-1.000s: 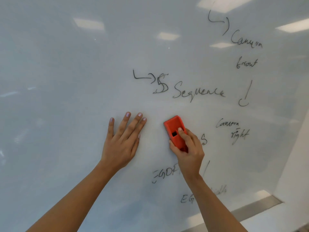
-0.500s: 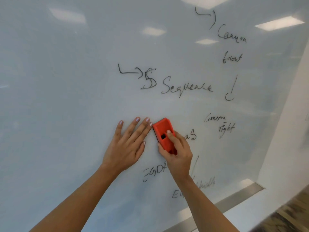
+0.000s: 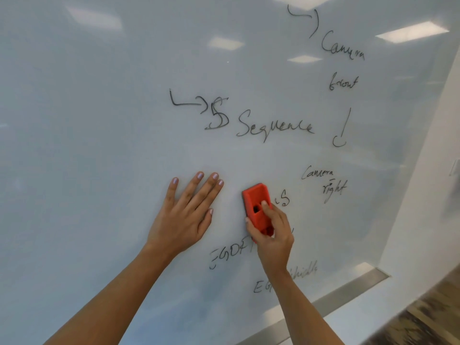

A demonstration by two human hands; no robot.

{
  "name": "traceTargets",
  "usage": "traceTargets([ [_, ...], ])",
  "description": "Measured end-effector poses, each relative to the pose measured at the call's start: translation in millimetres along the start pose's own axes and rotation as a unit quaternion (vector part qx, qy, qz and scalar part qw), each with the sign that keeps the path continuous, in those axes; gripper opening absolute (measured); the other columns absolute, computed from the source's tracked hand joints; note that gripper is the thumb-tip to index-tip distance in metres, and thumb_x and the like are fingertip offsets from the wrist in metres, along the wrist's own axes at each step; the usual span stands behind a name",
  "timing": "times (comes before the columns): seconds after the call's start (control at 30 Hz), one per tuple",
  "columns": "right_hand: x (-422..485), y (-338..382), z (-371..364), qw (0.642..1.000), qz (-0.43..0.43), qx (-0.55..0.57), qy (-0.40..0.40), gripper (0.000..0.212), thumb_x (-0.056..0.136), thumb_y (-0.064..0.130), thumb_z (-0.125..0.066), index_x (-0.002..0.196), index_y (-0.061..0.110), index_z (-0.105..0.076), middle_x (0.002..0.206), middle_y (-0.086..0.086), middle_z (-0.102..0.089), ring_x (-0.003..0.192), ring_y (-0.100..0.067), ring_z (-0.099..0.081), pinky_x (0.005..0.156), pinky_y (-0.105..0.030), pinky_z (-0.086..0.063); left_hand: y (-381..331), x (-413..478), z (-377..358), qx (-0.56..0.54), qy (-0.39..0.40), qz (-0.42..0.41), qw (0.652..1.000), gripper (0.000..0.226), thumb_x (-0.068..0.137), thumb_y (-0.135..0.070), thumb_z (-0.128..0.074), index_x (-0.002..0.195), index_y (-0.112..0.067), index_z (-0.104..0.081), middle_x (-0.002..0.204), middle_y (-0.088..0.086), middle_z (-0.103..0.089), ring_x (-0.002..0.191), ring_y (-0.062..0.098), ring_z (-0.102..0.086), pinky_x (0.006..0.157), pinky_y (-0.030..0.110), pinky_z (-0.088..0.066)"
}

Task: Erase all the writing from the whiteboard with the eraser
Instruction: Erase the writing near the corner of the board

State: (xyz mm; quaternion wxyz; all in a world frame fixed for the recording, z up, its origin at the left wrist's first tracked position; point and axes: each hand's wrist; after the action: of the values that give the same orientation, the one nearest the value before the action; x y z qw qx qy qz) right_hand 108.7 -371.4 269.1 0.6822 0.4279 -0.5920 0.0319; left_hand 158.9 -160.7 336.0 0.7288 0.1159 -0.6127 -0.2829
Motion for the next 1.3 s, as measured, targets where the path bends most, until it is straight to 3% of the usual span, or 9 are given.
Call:
traceTargets([
  [0.17,28.8,-11.0,9.7,0.974,-0.155,0.016,-0.164,0.048,0.075,0.018,-0.084,0.119,0.019,-0.065,0.119,0.018,-0.063,0.105,-0.018,-0.064,0.082,-0.049,-0.054,-0.2,0.1,1.3,0.003,0.001,0.002,1.000,0.059,0.101,-0.036,-0.033,0.157,-0.019,-0.022,0.163,0.001,-0.022,0.150,0.023,-0.020,0.121,0.053,-0.006],
  [0.4,-0.8,10.9,-4.5,1.000,-0.018,0.010,-0.010,0.050,0.073,0.008,-0.084,0.120,0.009,-0.067,0.117,-0.005,-0.062,0.110,-0.007,-0.058,0.084,-0.017,-0.052,0.4,0.3,0.8,-0.007,-0.006,-0.001,1.000,0.058,0.102,-0.036,-0.032,0.157,-0.019,-0.023,0.163,0.001,-0.022,0.150,0.023,-0.021,0.121,0.053,-0.006],
  [0.6,20.5,0.1,1.3,0.978,-0.132,0.033,-0.155,0.048,0.074,0.014,-0.084,0.118,0.015,-0.066,0.117,0.010,-0.065,0.107,-0.009,-0.062,0.081,-0.042,-0.057,0.8,1.3,-0.8,-0.002,-0.015,0.002,1.000,0.057,0.103,-0.036,-0.030,0.156,-0.018,-0.025,0.163,0.001,-0.024,0.149,0.024,-0.022,0.120,0.053,-0.010],
  [0.67,24.2,5.2,-2.8,0.972,-0.152,0.034,-0.175,0.048,0.073,0.015,-0.085,0.118,0.016,-0.066,0.116,0.015,-0.064,0.107,-0.008,-0.062,0.080,-0.043,-0.056,-0.2,2.6,-1.7,0.007,-0.020,-0.005,1.000,0.057,0.103,-0.035,-0.032,0.156,-0.016,-0.025,0.162,0.001,-0.024,0.149,0.024,-0.021,0.120,0.053,-0.008],
  [0.87,-5.4,3.3,-2.2,0.996,-0.068,0.040,-0.052,0.047,0.074,0.012,-0.084,0.117,0.014,-0.067,0.116,0.004,-0.065,0.110,-0.014,-0.061,0.084,-0.028,-0.054,-19.3,26.7,-5.0,0.024,-0.036,-0.081,0.996,0.064,0.097,-0.026,-0.043,0.156,-0.013,-0.023,0.163,0.002,-0.021,0.150,0.023,-0.018,0.121,0.049,-0.004],
  [0.97,-2.7,-15.0,10.9,0.982,-0.152,0.055,-0.101,0.047,0.074,0.015,-0.084,0.117,0.018,-0.066,0.116,0.011,-0.065,0.108,-0.014,-0.062,0.083,-0.030,-0.055,-20.3,34.1,-7.8,-0.007,-0.017,-0.070,0.997,0.059,0.101,-0.026,-0.035,0.157,-0.012,-0.021,0.163,0.003,-0.020,0.151,0.023,-0.015,0.122,0.047,-0.002],
  [1.07,18.5,-22.9,22.5,0.955,-0.231,0.049,-0.177,0.043,0.076,0.021,-0.083,0.115,0.021,-0.064,0.115,0.018,-0.063,0.100,-0.018,-0.065,0.073,-0.017,-0.053,-20.3,32.4,-10.2,-0.020,0.005,-0.068,0.997,0.057,0.103,-0.027,-0.027,0.157,-0.011,-0.018,0.164,0.005,-0.018,0.151,0.023,-0.013,0.123,0.047,-0.004],
  [1.2,20.6,-13.3,16.3,0.960,-0.224,0.037,-0.166,0.046,0.076,0.023,-0.083,0.117,0.022,-0.064,0.113,0.020,-0.063,0.098,-0.018,-0.065,0.078,-0.036,-0.057,-23.6,32.3,-11.1,-0.018,0.006,-0.066,0.998,0.058,0.103,-0.027,-0.026,0.157,-0.010,-0.017,0.164,0.005,-0.017,0.151,0.024,-0.013,0.122,0.048,-0.006],
  [1.3,-13.5,-6.5,1.5,0.990,-0.112,0.039,-0.072,0.050,0.073,0.013,-0.085,0.119,0.017,-0.066,0.114,0.005,-0.065,0.102,-0.013,-0.063,0.079,-0.030,-0.056,-24.0,32.3,-11.4,-0.015,0.001,-0.064,0.998,0.058,0.102,-0.028,-0.027,0.157,-0.011,-0.017,0.164,0.004,-0.017,0.151,0.024,-0.014,0.123,0.049,-0.005],
])
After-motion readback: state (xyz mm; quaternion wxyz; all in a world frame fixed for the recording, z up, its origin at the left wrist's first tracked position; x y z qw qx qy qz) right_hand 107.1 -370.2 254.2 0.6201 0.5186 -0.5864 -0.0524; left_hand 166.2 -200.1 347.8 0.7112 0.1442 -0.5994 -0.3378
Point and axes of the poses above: each hand's wrist, its own x-axis towards the middle knuckle, its own z-axis out of the back of the hand, y = z × x
